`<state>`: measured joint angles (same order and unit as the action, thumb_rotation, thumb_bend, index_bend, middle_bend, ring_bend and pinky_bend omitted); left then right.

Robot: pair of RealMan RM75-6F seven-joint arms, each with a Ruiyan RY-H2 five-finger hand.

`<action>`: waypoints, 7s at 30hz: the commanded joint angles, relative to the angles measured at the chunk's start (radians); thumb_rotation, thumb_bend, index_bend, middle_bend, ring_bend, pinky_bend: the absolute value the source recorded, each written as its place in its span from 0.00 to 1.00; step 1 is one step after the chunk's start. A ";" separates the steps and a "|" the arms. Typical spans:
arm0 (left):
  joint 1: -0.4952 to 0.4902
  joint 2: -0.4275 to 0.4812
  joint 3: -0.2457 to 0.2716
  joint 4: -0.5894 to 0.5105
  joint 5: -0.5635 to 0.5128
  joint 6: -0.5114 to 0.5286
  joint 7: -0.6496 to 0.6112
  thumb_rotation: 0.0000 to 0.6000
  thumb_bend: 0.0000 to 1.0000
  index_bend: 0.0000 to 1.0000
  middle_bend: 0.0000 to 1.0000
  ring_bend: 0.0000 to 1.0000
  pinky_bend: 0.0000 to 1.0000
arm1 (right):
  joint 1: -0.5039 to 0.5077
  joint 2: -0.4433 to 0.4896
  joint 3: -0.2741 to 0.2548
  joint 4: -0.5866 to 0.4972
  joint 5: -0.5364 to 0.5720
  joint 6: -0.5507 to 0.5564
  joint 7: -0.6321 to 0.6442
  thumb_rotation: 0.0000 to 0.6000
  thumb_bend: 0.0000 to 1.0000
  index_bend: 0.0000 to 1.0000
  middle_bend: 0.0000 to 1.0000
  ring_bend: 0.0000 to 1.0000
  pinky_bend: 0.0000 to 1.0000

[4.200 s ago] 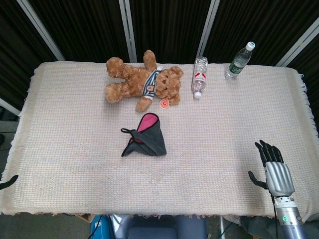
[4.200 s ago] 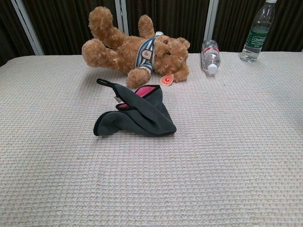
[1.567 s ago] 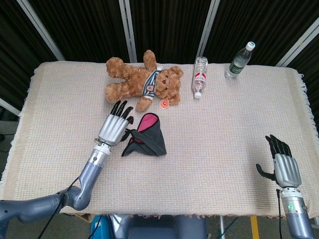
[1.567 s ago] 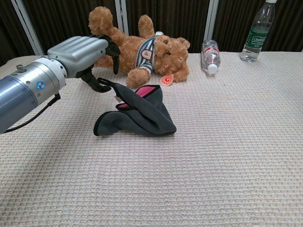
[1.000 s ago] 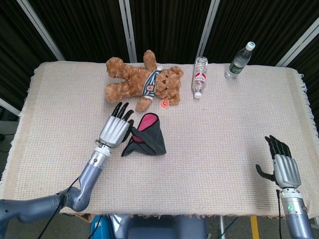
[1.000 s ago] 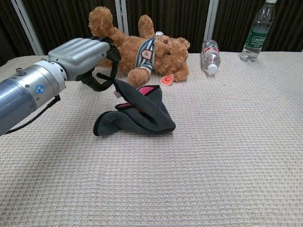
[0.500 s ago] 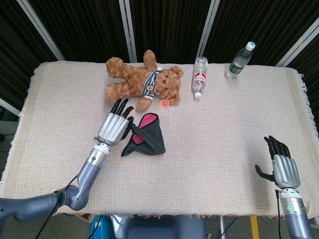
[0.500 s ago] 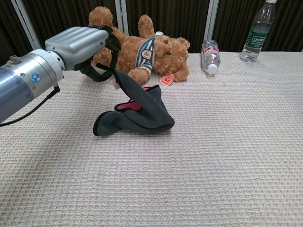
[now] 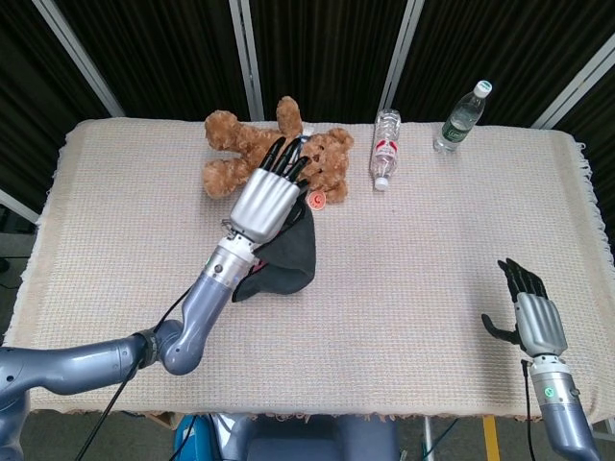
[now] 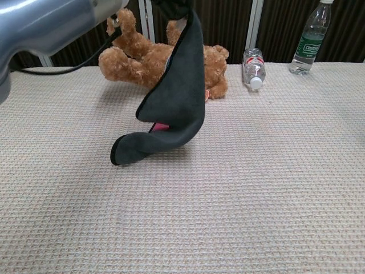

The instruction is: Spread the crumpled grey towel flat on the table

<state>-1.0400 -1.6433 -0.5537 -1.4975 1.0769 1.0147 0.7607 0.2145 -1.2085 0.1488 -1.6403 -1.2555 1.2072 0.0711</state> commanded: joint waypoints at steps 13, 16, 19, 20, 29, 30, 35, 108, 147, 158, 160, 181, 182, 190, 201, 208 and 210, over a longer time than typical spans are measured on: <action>-0.348 -0.018 -0.151 0.204 -0.220 -0.069 0.219 1.00 0.48 0.59 0.22 0.00 0.00 | 0.101 0.038 0.071 -0.099 0.068 -0.111 -0.007 1.00 0.32 0.00 0.00 0.00 0.00; -0.366 0.012 -0.152 0.196 -0.237 -0.061 0.247 1.00 0.48 0.59 0.22 0.00 0.00 | 0.111 0.037 0.077 -0.098 0.083 -0.120 -0.009 1.00 0.32 0.00 0.00 0.00 0.00; -0.376 0.047 -0.150 0.173 -0.274 -0.049 0.288 1.00 0.48 0.59 0.22 0.00 0.00 | 0.116 0.036 0.079 -0.093 0.092 -0.127 -0.002 1.00 0.32 0.00 0.00 0.00 0.00; -0.378 0.060 -0.148 0.161 -0.290 -0.045 0.304 1.00 0.48 0.59 0.22 0.00 0.00 | 0.117 0.036 0.079 -0.091 0.094 -0.129 0.001 1.00 0.32 0.00 0.00 0.00 0.00; -0.433 0.153 -0.142 -0.006 -0.541 0.024 0.493 1.00 0.49 0.60 0.24 0.00 0.00 | 0.119 0.031 0.065 -0.081 0.078 -0.140 0.040 1.00 0.32 0.00 0.00 0.00 0.00; -0.445 0.151 -0.140 -0.015 -0.558 0.031 0.502 1.00 0.50 0.60 0.24 0.00 0.00 | 0.119 0.032 0.064 -0.082 0.075 -0.139 0.044 1.00 0.32 0.00 0.00 0.00 0.00; -0.512 0.091 -0.112 -0.001 -0.594 0.050 0.491 1.00 0.49 0.60 0.24 0.00 0.00 | 0.117 0.040 0.060 -0.088 0.066 -0.136 0.058 1.00 0.32 0.00 0.00 0.00 0.00; -0.761 -0.360 -0.039 0.646 -0.502 0.006 0.152 1.00 0.50 0.60 0.27 0.00 0.00 | 0.264 0.023 0.081 -0.313 0.346 -0.278 0.056 1.00 0.32 0.03 0.00 0.00 0.00; -0.675 -0.296 -0.035 0.503 -0.445 0.068 0.128 1.00 0.50 0.60 0.26 0.00 0.00 | 0.340 -0.161 0.085 -0.229 0.571 -0.187 -0.075 1.00 0.45 0.52 0.02 0.00 0.00; -0.647 -0.286 -0.023 0.502 -0.439 0.067 0.120 1.00 0.50 0.60 0.27 0.00 0.00 | 0.334 -0.156 0.088 -0.207 0.585 -0.190 -0.073 1.00 0.61 0.56 0.05 0.00 0.00; -0.634 -0.278 -0.020 0.490 -0.436 0.071 0.115 1.00 0.50 0.60 0.27 0.00 0.00 | 0.330 -0.151 0.090 -0.203 0.586 -0.191 -0.068 1.00 0.61 0.57 0.06 0.00 0.00; -0.362 -0.015 0.028 0.094 -0.351 0.146 -0.049 1.00 0.50 0.60 0.26 0.00 0.00 | 0.346 -0.065 0.189 -0.231 0.572 -0.125 -0.094 1.00 0.61 0.62 0.10 0.00 0.00; -0.350 -0.003 0.029 0.080 -0.349 0.148 -0.057 1.00 0.50 0.60 0.26 0.00 0.00 | 0.348 -0.059 0.197 -0.238 0.575 -0.118 -0.099 1.00 0.61 0.61 0.10 0.00 0.00; -0.263 0.073 0.040 0.011 -0.357 0.149 -0.125 1.00 0.50 0.60 0.26 0.00 0.00 | 0.392 -0.029 0.277 -0.270 0.594 -0.051 -0.156 1.00 0.61 0.62 0.12 0.00 0.00; -0.231 0.087 0.062 0.046 -0.349 0.124 -0.173 1.00 0.50 0.60 0.27 0.00 0.00 | 0.513 -0.051 0.332 -0.204 0.685 -0.026 -0.316 1.00 0.61 0.62 0.12 0.00 0.00; -0.237 0.056 0.064 0.106 -0.333 0.113 -0.210 1.00 0.50 0.60 0.27 0.00 0.00 | 0.572 -0.073 0.360 -0.120 0.720 -0.053 -0.346 1.00 0.61 0.62 0.12 0.00 0.00; -0.241 0.042 0.064 0.130 -0.327 0.109 -0.222 1.00 0.50 0.60 0.27 0.00 0.00 | 0.591 -0.075 0.371 -0.090 0.727 -0.065 -0.353 1.00 0.61 0.61 0.12 0.00 0.00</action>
<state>-1.2774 -1.5919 -0.4905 -1.3798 0.7445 1.1275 0.5474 0.7909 -1.2790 0.5099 -1.7481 -0.5366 1.1529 -0.2745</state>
